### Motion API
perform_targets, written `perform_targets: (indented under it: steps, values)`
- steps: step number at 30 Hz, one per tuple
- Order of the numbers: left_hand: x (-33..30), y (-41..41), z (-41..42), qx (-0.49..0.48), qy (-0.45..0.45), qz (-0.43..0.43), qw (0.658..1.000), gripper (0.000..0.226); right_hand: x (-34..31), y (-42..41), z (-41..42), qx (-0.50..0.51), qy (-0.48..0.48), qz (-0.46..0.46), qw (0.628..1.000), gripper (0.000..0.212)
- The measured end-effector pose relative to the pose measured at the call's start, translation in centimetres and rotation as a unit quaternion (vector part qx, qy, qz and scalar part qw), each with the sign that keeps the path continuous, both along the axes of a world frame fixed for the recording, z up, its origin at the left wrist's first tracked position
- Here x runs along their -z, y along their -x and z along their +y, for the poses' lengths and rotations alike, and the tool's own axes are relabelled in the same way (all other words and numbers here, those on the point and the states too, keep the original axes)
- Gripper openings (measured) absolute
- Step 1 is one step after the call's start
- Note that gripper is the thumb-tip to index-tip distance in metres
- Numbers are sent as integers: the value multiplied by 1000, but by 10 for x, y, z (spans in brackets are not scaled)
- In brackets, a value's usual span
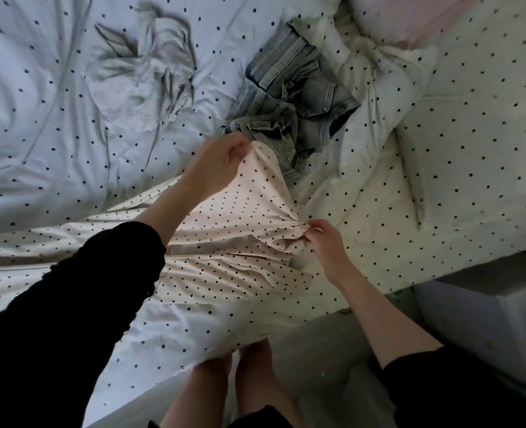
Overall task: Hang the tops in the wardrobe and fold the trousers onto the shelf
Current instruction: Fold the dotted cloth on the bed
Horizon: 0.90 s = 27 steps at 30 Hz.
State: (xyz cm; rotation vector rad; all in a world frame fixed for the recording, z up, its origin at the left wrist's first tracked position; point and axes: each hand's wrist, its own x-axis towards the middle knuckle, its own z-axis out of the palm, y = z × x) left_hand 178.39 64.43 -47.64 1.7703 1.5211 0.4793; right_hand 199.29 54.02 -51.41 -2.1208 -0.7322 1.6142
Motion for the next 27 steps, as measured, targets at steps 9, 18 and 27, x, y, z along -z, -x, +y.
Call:
perform_targets:
  steps: [9,18,27]
  values:
    - [1,-32,11,-41,-88,121,988,32,-8,-15,4,56,-38,52,996,18]
    - [57,-2,-140,66,178,191,963,44,25,4,-62,-173,68,2,983,79]
    - [70,19,-141,139,213,258,932,66,12,2,-32,-378,23,-172,909,17]
